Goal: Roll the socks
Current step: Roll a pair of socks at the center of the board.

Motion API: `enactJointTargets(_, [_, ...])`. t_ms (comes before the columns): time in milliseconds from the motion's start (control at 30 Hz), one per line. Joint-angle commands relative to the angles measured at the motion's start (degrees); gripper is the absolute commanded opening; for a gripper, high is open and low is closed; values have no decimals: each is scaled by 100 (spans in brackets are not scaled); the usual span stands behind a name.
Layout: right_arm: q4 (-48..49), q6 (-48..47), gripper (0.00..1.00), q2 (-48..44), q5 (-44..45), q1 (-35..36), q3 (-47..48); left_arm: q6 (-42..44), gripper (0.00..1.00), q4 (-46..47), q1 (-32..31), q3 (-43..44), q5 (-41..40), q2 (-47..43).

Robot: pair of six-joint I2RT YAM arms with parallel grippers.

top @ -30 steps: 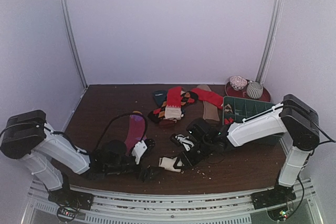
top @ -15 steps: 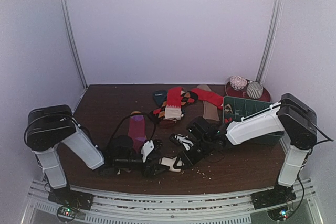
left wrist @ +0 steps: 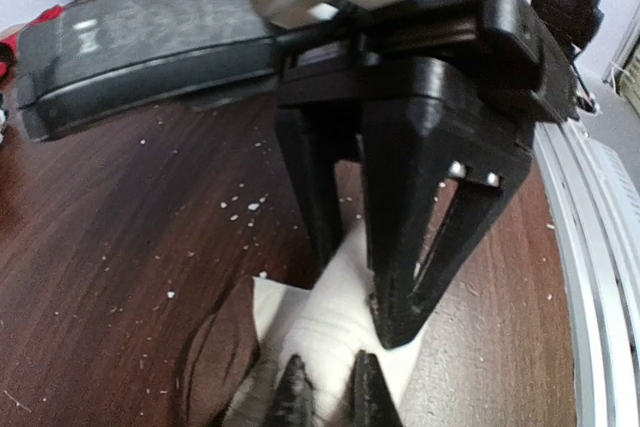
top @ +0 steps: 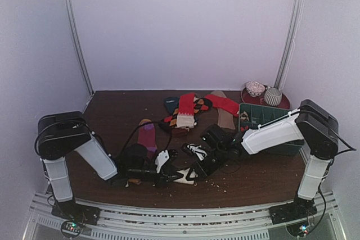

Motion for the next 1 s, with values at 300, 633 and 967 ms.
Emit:
enactJointTargets(300, [-21,-623,40,-341,1462,-32,-510,-1061,0,-1824,-53,154,-206,99])
enactJointTargets(633, [4215,-2079,63,-2386,2301,484,-2788,-2114,0,-1747,-53,-179,-46,324])
enactJointTargets(967, [3685,-2356,68,-1496,1640,544,-2216,-2130,0,-1628,-53,-189,-3,451])
